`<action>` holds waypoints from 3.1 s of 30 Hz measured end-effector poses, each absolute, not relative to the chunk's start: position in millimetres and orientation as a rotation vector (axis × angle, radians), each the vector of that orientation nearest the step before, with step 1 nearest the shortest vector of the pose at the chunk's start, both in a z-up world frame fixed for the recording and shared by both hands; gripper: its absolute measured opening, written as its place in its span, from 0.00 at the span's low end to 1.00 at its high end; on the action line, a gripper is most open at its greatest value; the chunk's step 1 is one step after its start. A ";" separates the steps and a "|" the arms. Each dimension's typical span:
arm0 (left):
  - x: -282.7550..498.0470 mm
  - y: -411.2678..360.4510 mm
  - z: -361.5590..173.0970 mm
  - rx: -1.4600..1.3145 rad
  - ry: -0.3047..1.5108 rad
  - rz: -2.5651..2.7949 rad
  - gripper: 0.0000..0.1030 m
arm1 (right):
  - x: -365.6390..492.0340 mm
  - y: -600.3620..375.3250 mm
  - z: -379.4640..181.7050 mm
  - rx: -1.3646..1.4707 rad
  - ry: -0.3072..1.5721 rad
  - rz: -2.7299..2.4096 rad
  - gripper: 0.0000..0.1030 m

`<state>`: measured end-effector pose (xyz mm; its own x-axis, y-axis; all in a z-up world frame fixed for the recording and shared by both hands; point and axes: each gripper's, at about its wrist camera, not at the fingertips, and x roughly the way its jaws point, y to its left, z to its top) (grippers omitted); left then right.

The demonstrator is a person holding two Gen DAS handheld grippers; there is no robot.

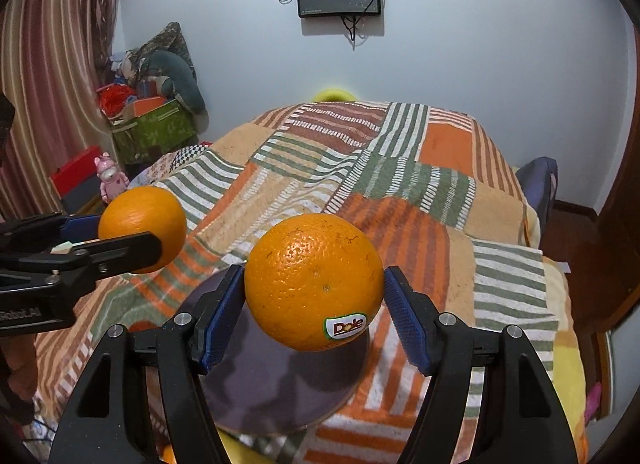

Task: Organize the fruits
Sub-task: 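Carry the orange with the right gripper while the left gripper brings another orange to the plate, then release the orange onto the purple plate and lift the right gripper, then move the right gripper toward the yellow cylinder beside the plate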

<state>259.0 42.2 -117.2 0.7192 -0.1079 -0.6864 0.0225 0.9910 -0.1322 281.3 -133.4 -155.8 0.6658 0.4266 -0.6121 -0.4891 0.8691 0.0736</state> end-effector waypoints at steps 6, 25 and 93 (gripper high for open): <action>291.0 56.1 -132.2 -0.123 0.802 -0.046 0.61 | 299.0 -120.3 -164.2 -0.094 0.680 0.532 0.65; 344.1 59.8 -203.2 -0.115 1.007 -0.142 0.61 | 336.7 -97.2 -222.5 -0.160 0.876 0.557 0.65; 199.6 22.5 -225.5 0.139 1.062 -0.011 0.85 | 200.4 -194.2 -229.5 -0.256 0.900 0.342 0.81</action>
